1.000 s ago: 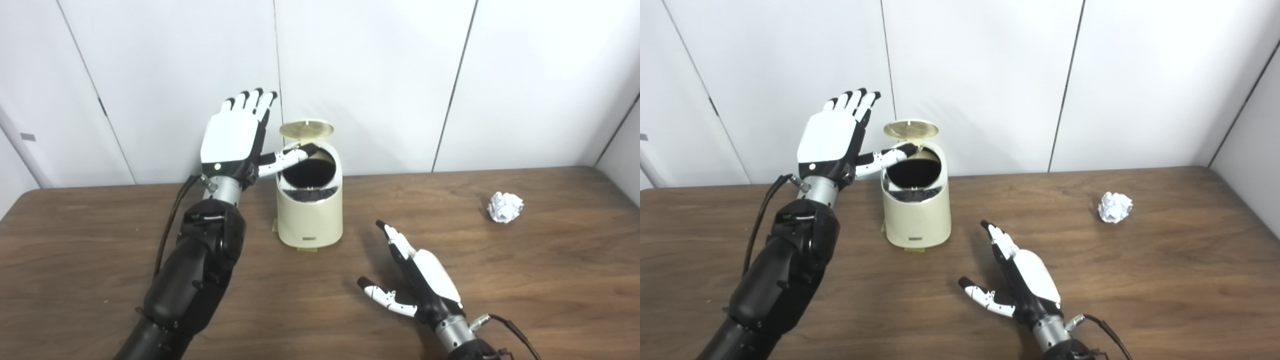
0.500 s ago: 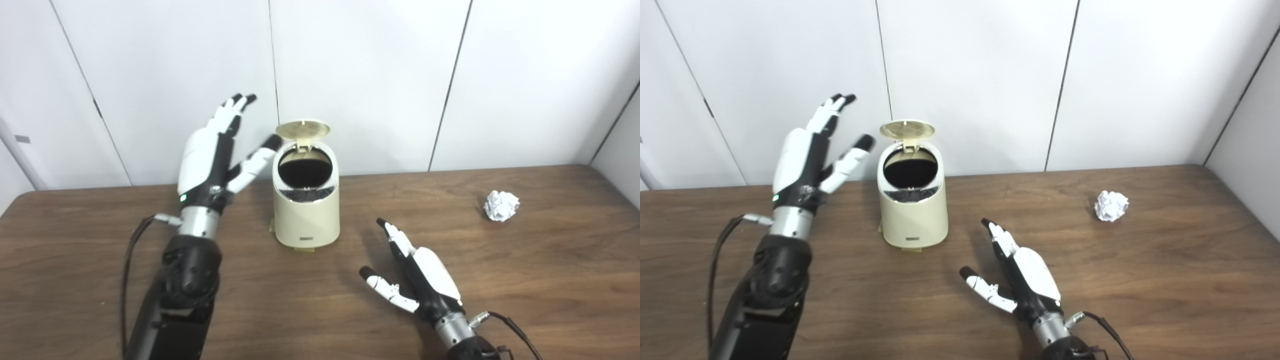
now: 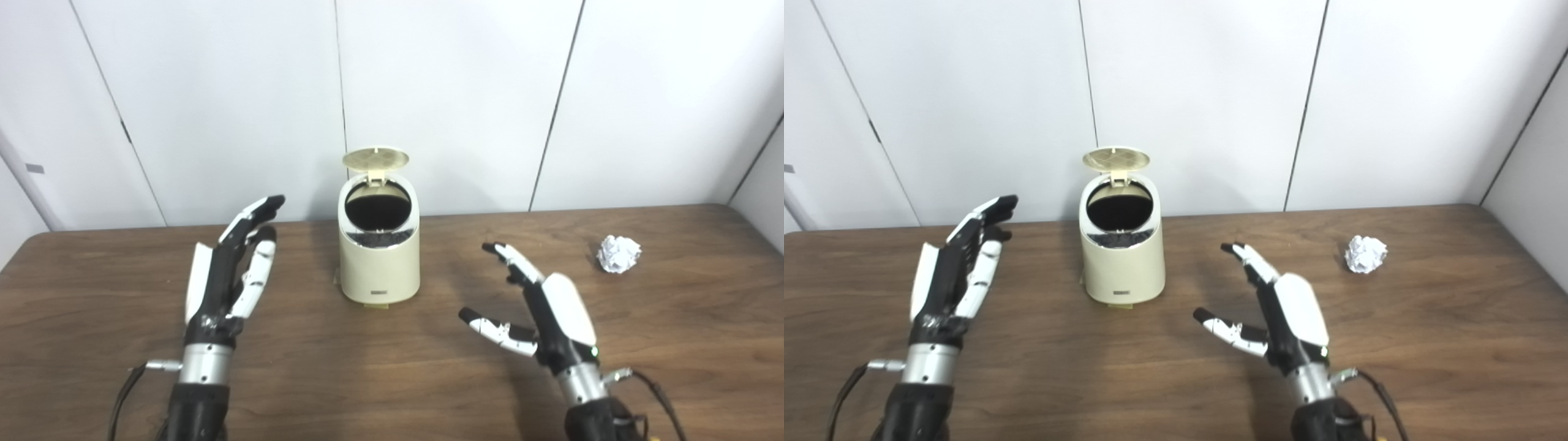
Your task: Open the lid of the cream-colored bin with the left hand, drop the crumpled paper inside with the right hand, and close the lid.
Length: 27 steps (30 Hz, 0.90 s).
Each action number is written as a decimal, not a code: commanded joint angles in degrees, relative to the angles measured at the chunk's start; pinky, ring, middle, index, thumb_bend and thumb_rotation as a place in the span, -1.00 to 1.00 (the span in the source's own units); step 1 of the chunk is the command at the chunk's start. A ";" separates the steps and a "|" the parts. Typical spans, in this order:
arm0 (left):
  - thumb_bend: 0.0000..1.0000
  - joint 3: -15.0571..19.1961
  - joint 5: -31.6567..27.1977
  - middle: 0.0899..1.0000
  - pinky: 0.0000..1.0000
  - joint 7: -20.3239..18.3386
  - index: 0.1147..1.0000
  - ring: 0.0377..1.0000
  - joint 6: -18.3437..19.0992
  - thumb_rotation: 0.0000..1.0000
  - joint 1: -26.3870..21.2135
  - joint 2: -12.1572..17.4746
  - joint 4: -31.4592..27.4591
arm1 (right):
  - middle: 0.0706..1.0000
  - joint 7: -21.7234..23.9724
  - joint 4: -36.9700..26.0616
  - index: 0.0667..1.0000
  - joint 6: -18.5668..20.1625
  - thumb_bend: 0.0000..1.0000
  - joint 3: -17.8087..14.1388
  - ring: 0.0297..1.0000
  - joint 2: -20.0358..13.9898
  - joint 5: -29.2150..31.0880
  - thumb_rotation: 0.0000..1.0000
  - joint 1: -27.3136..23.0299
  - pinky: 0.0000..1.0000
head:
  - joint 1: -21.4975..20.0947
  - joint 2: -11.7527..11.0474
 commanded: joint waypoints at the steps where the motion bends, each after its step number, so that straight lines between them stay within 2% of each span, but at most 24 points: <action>1: -0.33 0.31 -1.16 0.69 0.44 0.09 0.67 0.69 -2.01 0.75 0.47 -0.24 -1.31 | 0.78 4.02 -3.34 0.65 3.49 0.49 -1.54 0.71 -4.27 -3.00 -0.26 -4.12 0.38 | -0.16 0.07; 2: -0.33 0.33 -1.39 0.69 0.46 0.14 0.67 0.68 -2.89 0.77 1.32 -0.13 -0.87 | 0.78 5.99 -3.54 0.64 4.66 0.63 -1.83 0.71 -6.02 -4.10 -0.23 -5.17 0.36 | -0.16 0.07; 4: -0.32 0.31 -1.47 0.67 0.48 0.33 0.66 0.66 -3.85 0.79 2.65 -0.21 -0.39 | 0.79 9.16 -3.61 0.63 6.63 0.79 -2.36 0.72 -8.80 -5.49 -0.23 -6.82 0.37 | -0.21 0.07; 6: -0.32 0.10 -0.54 0.66 0.48 0.98 0.64 0.64 -5.37 0.79 3.95 -0.41 0.60 | 0.80 12.48 -2.31 0.64 7.98 0.85 -2.74 0.74 -12.97 -6.49 -0.23 -9.03 0.40 | -0.06 0.19; 8: -0.41 -0.22 0.92 0.63 0.45 1.66 0.59 0.63 -7.02 0.69 4.70 -0.50 1.76 | 0.82 14.81 0.46 0.65 8.41 0.93 -2.98 0.77 -17.05 -7.36 -0.17 -11.34 0.45 | -0.01 0.12; 13: -0.41 -0.41 3.66 0.62 0.44 2.66 0.57 0.62 -8.21 0.54 5.45 -1.00 2.84 | 0.89 20.44 7.15 0.68 11.33 1.00 -0.85 0.86 -23.00 -11.05 -0.19 -17.02 0.58 | -0.59 0.08; 17: -0.42 -0.30 4.35 0.62 0.45 2.91 0.57 0.62 -8.43 0.52 5.72 -1.03 2.87 | 0.90 22.77 11.88 0.67 12.69 1.00 0.63 0.89 -25.29 -12.57 -0.28 -20.72 0.66 | -0.74 0.34; 22: -0.44 -0.03 3.93 0.62 0.43 2.96 0.56 0.61 -9.26 0.50 5.88 -0.78 3.00 | 0.89 21.73 15.57 0.74 13.19 1.00 1.16 0.83 -26.08 -13.24 -0.32 -23.39 0.45 | -1.30 0.67; 27: -0.40 0.22 3.87 0.62 0.44 2.91 0.57 0.62 -9.08 0.53 5.84 -0.66 3.07 | 0.90 23.50 19.48 0.74 15.49 1.00 1.09 0.84 -26.24 -12.41 -0.36 -26.18 0.45 | -1.89 0.69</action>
